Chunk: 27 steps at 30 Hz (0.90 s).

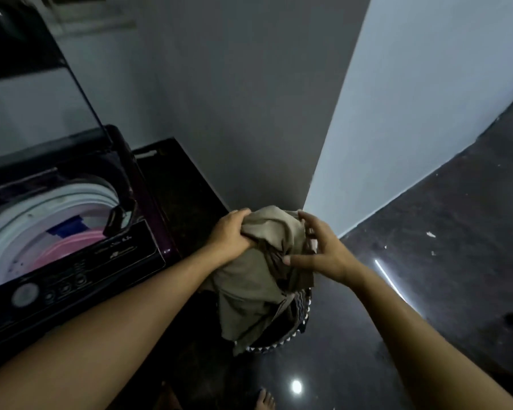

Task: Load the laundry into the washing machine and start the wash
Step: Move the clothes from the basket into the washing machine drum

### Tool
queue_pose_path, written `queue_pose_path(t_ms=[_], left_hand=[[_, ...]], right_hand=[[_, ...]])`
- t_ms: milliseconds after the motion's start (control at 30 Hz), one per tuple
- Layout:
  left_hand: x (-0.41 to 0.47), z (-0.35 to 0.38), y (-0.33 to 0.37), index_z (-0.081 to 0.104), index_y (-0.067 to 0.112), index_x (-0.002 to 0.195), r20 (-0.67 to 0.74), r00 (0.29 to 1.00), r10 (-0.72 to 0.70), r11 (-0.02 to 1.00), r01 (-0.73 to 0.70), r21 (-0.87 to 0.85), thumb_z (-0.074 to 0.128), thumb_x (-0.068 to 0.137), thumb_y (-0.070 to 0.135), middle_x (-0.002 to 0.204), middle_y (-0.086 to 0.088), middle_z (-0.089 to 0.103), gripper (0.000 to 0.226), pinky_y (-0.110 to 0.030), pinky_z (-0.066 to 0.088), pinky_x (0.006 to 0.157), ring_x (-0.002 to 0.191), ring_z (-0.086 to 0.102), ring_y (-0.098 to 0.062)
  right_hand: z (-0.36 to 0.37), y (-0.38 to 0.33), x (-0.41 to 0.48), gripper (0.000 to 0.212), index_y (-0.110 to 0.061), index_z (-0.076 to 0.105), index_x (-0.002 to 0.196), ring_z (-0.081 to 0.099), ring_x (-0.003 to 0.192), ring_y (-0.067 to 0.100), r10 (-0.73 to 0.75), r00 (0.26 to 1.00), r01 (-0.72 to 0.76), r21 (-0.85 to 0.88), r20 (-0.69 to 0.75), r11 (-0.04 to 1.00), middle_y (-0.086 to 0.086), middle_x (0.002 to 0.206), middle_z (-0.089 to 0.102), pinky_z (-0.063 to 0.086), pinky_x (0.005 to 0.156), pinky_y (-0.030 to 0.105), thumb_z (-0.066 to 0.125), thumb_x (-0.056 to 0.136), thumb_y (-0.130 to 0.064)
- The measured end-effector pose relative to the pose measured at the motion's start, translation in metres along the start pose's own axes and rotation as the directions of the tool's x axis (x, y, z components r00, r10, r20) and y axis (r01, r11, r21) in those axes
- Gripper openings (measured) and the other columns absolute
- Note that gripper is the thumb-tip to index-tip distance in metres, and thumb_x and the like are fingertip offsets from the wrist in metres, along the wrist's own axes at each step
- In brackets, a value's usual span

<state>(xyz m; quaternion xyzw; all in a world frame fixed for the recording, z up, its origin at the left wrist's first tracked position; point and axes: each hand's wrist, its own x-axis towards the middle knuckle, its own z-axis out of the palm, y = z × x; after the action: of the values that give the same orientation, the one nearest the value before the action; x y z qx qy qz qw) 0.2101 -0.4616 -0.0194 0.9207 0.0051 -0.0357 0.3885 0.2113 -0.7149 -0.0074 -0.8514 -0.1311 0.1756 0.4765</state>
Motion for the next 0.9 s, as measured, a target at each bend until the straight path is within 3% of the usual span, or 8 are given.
queue_pose_path(t_ms=[100,200,400,533,633,733,833,900], left_hand=[[0.002,-0.024,0.022,0.061,0.024,0.109,-0.031,0.998,0.061,0.987,-0.065,-0.148,0.077,0.068,0.036,0.107,-0.005,0.069,0.046,-0.046,0.055,0.089,0.105,0.068,-0.023],[-0.001,-0.051,0.067,0.063,0.014,0.101,-0.069,0.981,0.184,0.932,-0.196,-0.304,0.077,0.076,0.018,0.094,-0.005,0.070,0.029,-0.039,0.053,0.081,0.092,0.065,-0.012],[-0.005,-0.100,0.121,0.062,0.010,0.114,-0.164,0.960,0.226,0.830,-0.278,-0.484,0.075,0.077,0.005,0.103,0.000,0.070,0.040,-0.023,0.050,0.085,0.095,0.064,-0.008],[-0.004,-0.130,0.112,0.065,0.028,0.126,-0.249,0.964,0.097,0.915,-0.185,-0.360,0.080,0.077,0.028,0.118,0.004,0.072,0.052,-0.039,0.052,0.100,0.112,0.065,-0.012],[-0.008,-0.136,0.092,0.065,0.032,0.125,-0.107,0.994,-0.003,0.952,-0.030,-0.305,0.081,0.074,0.046,0.120,0.006,0.070,0.055,-0.041,0.051,0.102,0.114,0.064,-0.015],[-0.013,-0.134,0.081,0.051,0.024,0.141,0.073,0.996,-0.044,0.989,0.054,-0.140,0.078,0.085,0.027,0.128,0.007,0.059,0.063,-0.023,0.042,0.097,0.125,0.054,-0.014],[-0.013,-0.132,0.076,0.025,0.025,0.156,0.002,0.991,-0.132,0.990,0.132,-0.057,0.072,0.084,0.015,0.148,-0.003,0.046,0.087,-0.027,0.042,0.102,0.134,0.047,-0.023],[-0.011,-0.128,0.083,0.011,0.030,0.159,-0.005,0.998,-0.063,0.989,0.061,-0.135,0.069,0.085,0.010,0.157,-0.005,0.035,0.097,-0.029,0.043,0.103,0.141,0.039,-0.025]], right_hand=[[-0.012,0.009,-0.005,0.132,-0.046,0.015,0.156,0.038,0.140,0.023,0.103,0.994,-0.089,-0.241,0.047,0.966,-0.004,0.154,0.032,0.042,0.113,0.048,0.089,0.049,-0.067],[-0.013,0.003,-0.002,0.128,-0.041,0.020,0.154,0.047,0.132,0.028,0.127,0.992,-0.123,-0.246,-0.002,0.961,0.001,0.148,0.040,0.048,0.106,0.051,0.088,0.048,-0.060],[-0.029,-0.046,0.014,0.030,-0.037,0.065,0.113,0.071,0.101,0.028,0.046,0.958,-0.007,0.137,-0.283,0.991,0.005,0.112,0.074,0.061,0.081,0.051,0.059,0.084,-0.043],[-0.051,-0.095,0.017,0.019,-0.017,0.065,0.102,0.069,0.087,0.032,0.084,0.936,0.030,0.317,-0.340,0.948,0.014,0.099,0.071,0.060,0.059,0.040,0.050,0.100,-0.028],[-0.069,-0.122,0.018,0.023,-0.005,0.062,0.106,0.062,0.080,0.030,0.017,0.928,0.111,0.317,-0.373,0.942,0.025,0.100,0.068,0.053,0.058,0.039,0.043,0.101,-0.019],[-0.079,-0.141,0.019,0.020,-0.003,0.061,0.095,0.055,0.071,0.025,-0.061,0.905,0.192,0.277,-0.421,0.942,0.016,0.079,0.062,0.044,0.051,0.034,0.043,0.097,-0.011],[-0.083,-0.156,0.021,0.027,-0.024,0.065,0.081,0.058,0.068,0.020,-0.130,0.881,0.245,0.203,-0.455,0.948,-0.005,0.072,0.065,0.045,0.054,0.031,0.044,0.092,-0.012],[-0.083,-0.162,0.021,0.029,-0.030,0.068,0.089,0.066,0.081,0.020,-0.142,0.872,0.246,0.169,-0.468,0.954,-0.007,0.083,0.071,0.053,0.064,0.035,0.044,0.089,-0.014]])
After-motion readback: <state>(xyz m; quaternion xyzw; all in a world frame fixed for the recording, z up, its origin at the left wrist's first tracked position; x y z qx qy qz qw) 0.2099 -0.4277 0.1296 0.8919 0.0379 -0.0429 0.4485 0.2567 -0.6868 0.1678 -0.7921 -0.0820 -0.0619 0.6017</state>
